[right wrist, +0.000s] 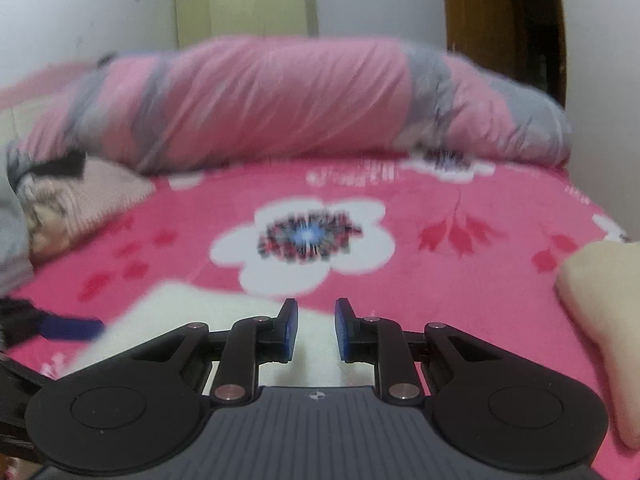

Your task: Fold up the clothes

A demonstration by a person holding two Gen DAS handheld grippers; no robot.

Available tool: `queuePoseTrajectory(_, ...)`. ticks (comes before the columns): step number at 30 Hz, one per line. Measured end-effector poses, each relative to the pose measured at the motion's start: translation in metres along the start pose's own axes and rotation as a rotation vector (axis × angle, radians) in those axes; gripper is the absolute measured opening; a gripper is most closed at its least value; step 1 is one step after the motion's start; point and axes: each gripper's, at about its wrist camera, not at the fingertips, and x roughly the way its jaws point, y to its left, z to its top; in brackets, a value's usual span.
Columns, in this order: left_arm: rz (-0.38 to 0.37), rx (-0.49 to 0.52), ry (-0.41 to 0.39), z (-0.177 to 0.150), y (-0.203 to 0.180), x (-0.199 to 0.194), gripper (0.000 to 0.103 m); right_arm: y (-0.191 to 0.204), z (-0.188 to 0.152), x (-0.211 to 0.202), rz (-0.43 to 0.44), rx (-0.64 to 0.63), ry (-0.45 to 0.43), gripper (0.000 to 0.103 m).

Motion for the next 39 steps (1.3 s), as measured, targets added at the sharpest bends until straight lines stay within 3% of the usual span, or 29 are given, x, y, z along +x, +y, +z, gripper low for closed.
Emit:
queuePoseTrajectory(2,-0.002,-0.002,0.003,0.000,0.001,0.001,0.091,-0.007,-0.010,0.020,-0.015,0.013,0.041,0.020)
queuePoseTrajectory(12,0.003,0.004,-0.007,0.001,0.001,-0.002,0.089,-0.009,-0.013,0.017,-0.021,0.045,0.026,0.021)
queuePoseTrajectory(17,0.011,0.016,-0.033,0.002,0.002,-0.014,0.087,-0.005,-0.008,-0.021,-0.060,0.029,-0.046,0.022)
queuePoseTrajectory(22,-0.007,0.013,-0.056,0.000,-0.002,-0.032,0.087,0.004,-0.014,-0.074,-0.021,0.028,-0.067,0.022)
queuePoseTrajectory(27,-0.035,0.013,-0.057,-0.012,-0.008,-0.048,0.077,0.021,-0.035,-0.099,-0.001,0.005,-0.027,0.022)
queuePoseTrajectory(30,-0.052,0.020,-0.040,-0.027,-0.011,-0.048,0.069,0.021,-0.055,-0.090,-0.016,0.012,0.009,0.021)
queuePoseTrajectory(35,-0.044,0.078,-0.096,-0.048,-0.015,-0.047,0.068,0.017,-0.057,-0.083,-0.013,0.058,0.007,0.021)
queuePoseTrajectory(39,-0.095,0.024,-0.115,-0.049,-0.002,-0.065,0.048,0.025,-0.054,-0.109,-0.032,0.065,-0.008,0.021)
